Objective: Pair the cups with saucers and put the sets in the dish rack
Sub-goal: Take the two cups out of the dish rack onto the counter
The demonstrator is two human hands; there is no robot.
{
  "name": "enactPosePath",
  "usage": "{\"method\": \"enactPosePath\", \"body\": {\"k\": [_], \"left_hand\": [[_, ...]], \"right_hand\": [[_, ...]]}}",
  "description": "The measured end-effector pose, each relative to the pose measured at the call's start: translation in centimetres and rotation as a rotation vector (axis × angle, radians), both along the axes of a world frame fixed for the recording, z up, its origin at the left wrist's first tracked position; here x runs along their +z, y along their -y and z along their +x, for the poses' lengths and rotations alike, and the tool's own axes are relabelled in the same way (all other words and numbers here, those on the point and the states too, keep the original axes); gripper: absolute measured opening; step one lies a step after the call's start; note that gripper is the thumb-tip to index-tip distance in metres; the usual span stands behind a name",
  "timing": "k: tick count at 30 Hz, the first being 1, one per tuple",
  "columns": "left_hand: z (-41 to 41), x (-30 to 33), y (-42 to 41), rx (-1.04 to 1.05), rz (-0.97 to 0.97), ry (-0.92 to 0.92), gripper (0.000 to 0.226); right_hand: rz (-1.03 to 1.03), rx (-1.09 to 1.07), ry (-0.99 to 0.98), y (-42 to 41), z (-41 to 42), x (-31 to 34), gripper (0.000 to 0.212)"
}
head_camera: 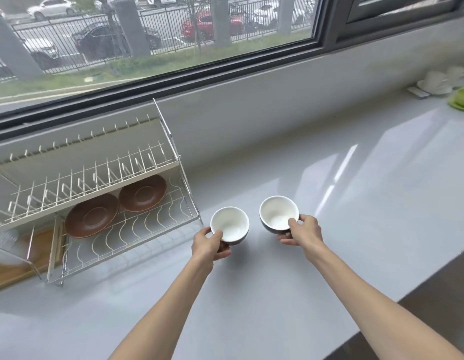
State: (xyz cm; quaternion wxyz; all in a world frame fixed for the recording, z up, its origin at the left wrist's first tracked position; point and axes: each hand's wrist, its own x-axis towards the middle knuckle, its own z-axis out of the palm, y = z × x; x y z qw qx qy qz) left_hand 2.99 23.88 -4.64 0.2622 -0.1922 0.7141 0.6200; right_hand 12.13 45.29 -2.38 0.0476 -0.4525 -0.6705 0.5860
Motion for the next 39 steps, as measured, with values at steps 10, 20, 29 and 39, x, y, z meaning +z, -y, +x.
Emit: {"method": "enactPosePath", "body": {"k": [10,20,29,39], "left_hand": [[-1.6,-0.9,-6.8,0.038,-0.002,0.035,0.053],[-3.7,-1.2,-8.6,0.056,-0.014,0.053,0.054],[-4.6,-1.9,-9.0,0.056,-0.009,0.074,0.054],[-4.5,-2.1,-9.0,0.069,0.032,0.119,0.056]], "right_hand": [[-0.018,-0.081,0.024,-5.4,-0.3,-0.7,0.022],[-0.049,-0.103,0.021,-6.9,-2.6,-1.5,0.021],[-0.072,-0.108,-0.01,-6.5,-3.5,-1.9,0.022],[-0.094,-0.125,0.024,-6.6,-3.8,-3.0,0.029]]}}
